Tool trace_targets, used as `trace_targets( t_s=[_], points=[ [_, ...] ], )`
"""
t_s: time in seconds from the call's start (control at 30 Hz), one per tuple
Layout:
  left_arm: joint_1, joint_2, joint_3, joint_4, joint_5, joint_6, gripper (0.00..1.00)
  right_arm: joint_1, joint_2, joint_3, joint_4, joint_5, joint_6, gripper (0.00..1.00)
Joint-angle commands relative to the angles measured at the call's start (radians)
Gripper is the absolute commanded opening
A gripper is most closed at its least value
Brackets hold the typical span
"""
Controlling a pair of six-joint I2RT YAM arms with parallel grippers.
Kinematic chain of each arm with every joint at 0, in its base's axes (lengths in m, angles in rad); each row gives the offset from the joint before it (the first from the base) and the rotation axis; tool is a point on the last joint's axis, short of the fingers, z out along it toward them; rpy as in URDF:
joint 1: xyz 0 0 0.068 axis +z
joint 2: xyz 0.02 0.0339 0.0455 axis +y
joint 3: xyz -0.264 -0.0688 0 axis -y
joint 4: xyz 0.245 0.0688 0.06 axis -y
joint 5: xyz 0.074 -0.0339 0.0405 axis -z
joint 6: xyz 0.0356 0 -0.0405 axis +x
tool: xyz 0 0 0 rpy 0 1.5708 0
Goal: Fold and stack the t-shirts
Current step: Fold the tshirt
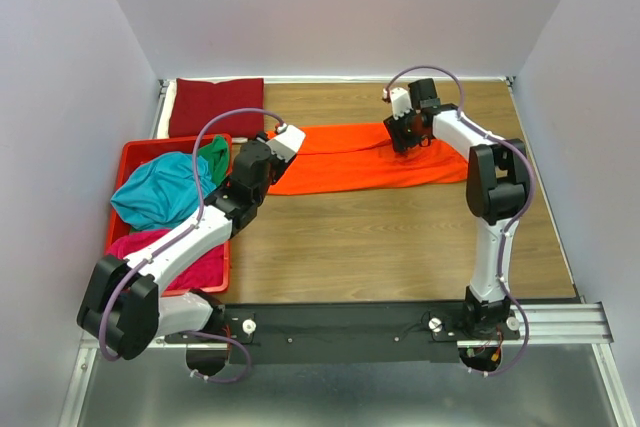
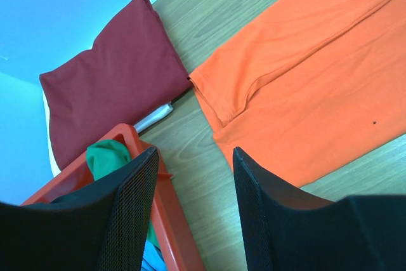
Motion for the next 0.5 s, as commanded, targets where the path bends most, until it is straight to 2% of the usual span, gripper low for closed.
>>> trace_targets(
  t_s=[0.0, 0.3, 0.47],
  points=[
    [0.002, 0.008, 0.012, 0.026, 0.000, 0.000, 0.58, 0.005, -0.041, -0.042, -0.047, 0.050, -0.008, 0.53],
    [0.002, 0.016, 0.015, 0.021, 0.012, 0.000, 0.59, 0.011, -0.076, -0.069, -0.049, 0.108, -0.025, 0.49],
    [0.002, 0.017, 0.015, 0.020, 0.015, 0.000, 0.58, 0.014, -0.092, -0.075, -0.050, 0.114, -0.030, 0.32]
  ],
)
